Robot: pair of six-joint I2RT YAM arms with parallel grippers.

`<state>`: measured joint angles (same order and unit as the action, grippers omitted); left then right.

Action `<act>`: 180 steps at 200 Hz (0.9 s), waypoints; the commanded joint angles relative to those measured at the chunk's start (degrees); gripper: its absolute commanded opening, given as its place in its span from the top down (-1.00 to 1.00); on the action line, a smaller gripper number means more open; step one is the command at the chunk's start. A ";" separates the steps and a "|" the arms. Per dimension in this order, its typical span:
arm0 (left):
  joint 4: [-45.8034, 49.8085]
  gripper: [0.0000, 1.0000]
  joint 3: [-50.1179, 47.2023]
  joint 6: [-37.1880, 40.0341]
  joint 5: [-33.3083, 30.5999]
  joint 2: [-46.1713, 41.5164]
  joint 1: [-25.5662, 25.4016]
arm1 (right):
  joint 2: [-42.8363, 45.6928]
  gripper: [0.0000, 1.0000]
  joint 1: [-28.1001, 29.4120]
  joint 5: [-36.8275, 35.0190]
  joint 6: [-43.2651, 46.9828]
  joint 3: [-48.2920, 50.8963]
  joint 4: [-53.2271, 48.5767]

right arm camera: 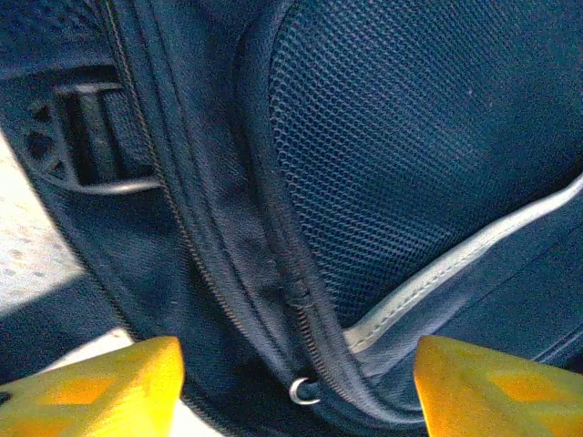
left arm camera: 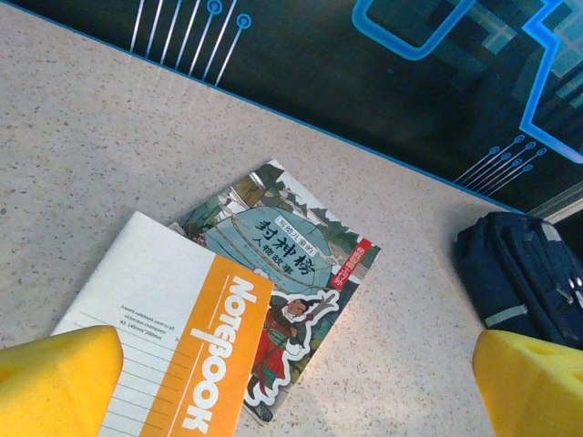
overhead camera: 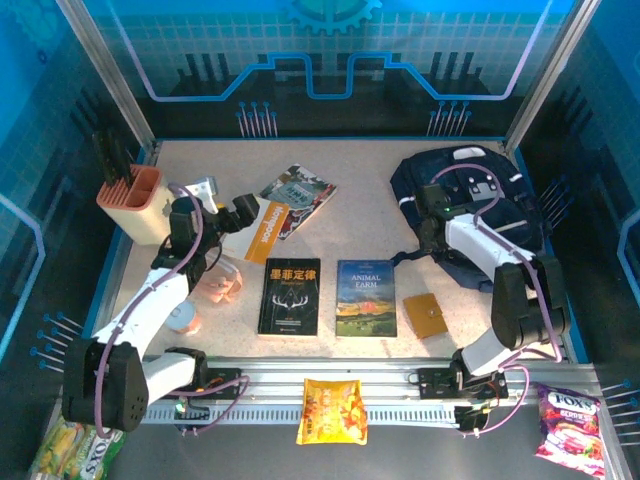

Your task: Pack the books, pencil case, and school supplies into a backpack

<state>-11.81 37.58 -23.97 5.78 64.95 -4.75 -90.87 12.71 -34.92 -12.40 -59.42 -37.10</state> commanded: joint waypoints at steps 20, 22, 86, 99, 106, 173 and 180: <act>0.30 -0.99 2.36 -0.05 1.86 0.58 -0.52 | -2.30 0.02 -1.15 -4.59 4.81 -2.77 -1.75; 0.30 -0.98 2.39 -0.03 1.82 0.61 -0.52 | -2.47 0.02 -1.25 -4.56 4.95 -2.84 -1.75; 0.41 -0.99 2.73 0.02 1.87 1.67 -0.69 | -7.06 0.23 -3.18 -2.31 7.89 -4.58 -0.95; 0.53 -0.99 2.79 0.06 1.87 1.91 -0.68 | -8.35 0.28 -3.33 -2.17 8.16 -4.98 -1.26; 0.50 -0.99 2.91 0.04 1.86 1.95 -0.69 | -8.87 0.31 -3.45 -2.51 8.17 -5.09 -1.35; 1.39 -0.99 5.03 -2.06 5.81 5.09 -1.27 | -7.99 0.99 -0.81 -5.66 7.95 -10.97 -4.77; 1.45 -0.98 5.49 -2.43 7.09 5.91 -1.67 | -7.37 1.00 -0.22 -5.77 7.56 -12.33 -5.81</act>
<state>-11.40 40.25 -24.40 8.29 68.82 -5.43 -100.40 10.52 -38.44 -3.79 -66.96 -40.77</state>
